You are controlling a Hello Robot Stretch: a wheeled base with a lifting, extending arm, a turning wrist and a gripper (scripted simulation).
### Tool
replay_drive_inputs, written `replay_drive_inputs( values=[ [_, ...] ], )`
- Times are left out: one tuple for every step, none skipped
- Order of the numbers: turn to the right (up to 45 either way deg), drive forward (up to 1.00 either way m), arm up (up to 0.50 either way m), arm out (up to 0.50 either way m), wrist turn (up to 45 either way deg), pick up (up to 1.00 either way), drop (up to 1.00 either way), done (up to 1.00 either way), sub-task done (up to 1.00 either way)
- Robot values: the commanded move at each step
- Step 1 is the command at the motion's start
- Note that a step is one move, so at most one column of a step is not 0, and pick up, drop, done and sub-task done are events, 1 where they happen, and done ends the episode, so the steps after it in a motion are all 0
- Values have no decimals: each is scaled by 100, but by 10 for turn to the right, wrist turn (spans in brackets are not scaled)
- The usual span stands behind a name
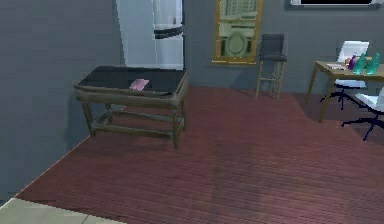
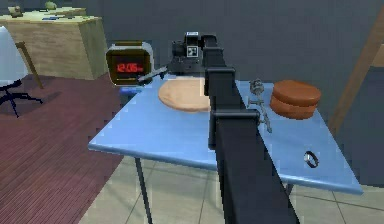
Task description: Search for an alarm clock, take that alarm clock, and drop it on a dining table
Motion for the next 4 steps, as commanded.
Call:
replay_drive_inputs(
  values=[
    [0, 0, 0, 0, 450, 0, 0, 0, 0],
    [0, 0, 0, 0, 180, 0, 0, 0, 0],
    [0, 0, -24, 0, 0, 0, 0, 0, 0],
    [0, 0, 0, 0, 0, 0, 100, 0, 0]
  ],
)
